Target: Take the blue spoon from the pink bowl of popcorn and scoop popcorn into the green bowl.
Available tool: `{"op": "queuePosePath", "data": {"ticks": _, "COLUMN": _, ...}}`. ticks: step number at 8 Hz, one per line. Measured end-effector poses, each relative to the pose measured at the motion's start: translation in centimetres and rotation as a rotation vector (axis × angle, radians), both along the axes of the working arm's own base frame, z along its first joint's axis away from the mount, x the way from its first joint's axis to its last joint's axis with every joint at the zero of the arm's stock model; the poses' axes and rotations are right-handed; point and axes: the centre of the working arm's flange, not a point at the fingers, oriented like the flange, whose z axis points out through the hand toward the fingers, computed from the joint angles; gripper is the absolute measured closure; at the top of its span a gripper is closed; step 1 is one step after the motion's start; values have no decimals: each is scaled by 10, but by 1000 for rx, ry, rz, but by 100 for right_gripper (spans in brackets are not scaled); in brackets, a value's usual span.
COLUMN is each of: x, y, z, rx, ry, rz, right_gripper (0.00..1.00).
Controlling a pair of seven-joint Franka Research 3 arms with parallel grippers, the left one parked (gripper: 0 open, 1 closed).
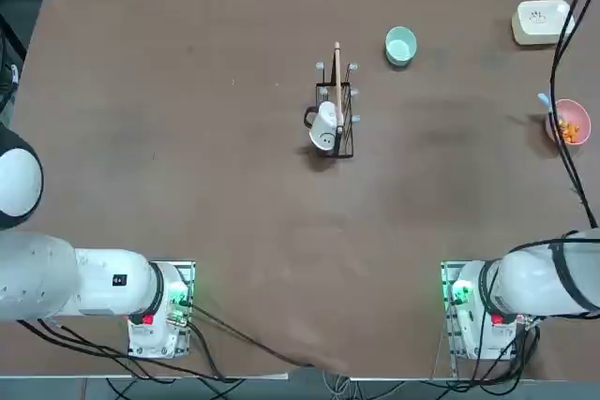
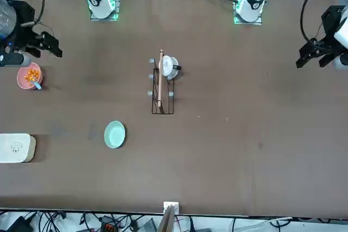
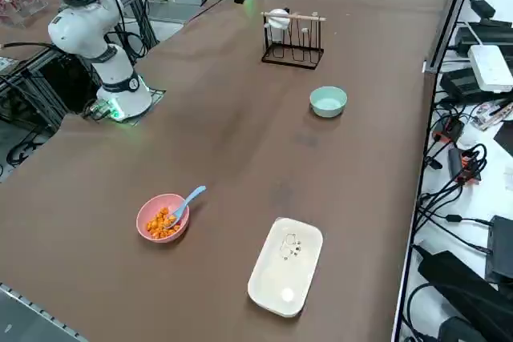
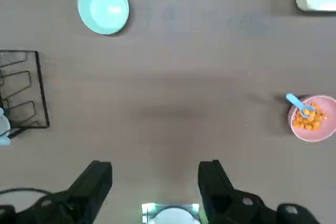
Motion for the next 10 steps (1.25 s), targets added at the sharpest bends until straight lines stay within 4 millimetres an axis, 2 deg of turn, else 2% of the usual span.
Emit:
{"op": "queuePosePath", "data": {"ticks": 1, "x": -3, "y": -10, "z": -19, "rx": -16, "ry": 93, "rz": -31, "right_gripper": 0}}
{"op": "queuePosePath", "data": {"ticks": 2, "x": 0, "y": -25, "z": -52, "rx": -64, "ry": 198, "rz": -76, "right_gripper": 0}}
{"op": "queuePosePath", "data": {"ticks": 4, "x": 22, "y": -55, "z": -143, "rx": -280, "ry": 336, "rz": -106, "right_gripper": 0}}
{"op": "queuePosePath", "data": {"ticks": 5, "x": 31, "y": -68, "z": -186, "rx": -398, "ry": 348, "rz": -123, "right_gripper": 0}}
{"op": "queuePosePath", "data": {"ticks": 6, "x": 36, "y": -84, "z": -220, "rx": -489, "ry": 310, "rz": -182, "right_gripper": 0}}
{"op": "queuePosePath", "data": {"ticks": 7, "x": 37, "y": -106, "z": -244, "rx": -560, "ry": 269, "rz": -247, "right_gripper": 0}}
{"op": "queuePosePath", "data": {"ticks": 9, "x": 25, "y": -151, "z": -277, "rx": -749, "ry": 239, "rz": -314, "right_gripper": 0}}
{"op": "queuePosePath", "data": {"ticks": 10, "x": 18, "y": -165, "z": -299, "rx": -843, "ry": 204, "rz": -352, "right_gripper": 0}}
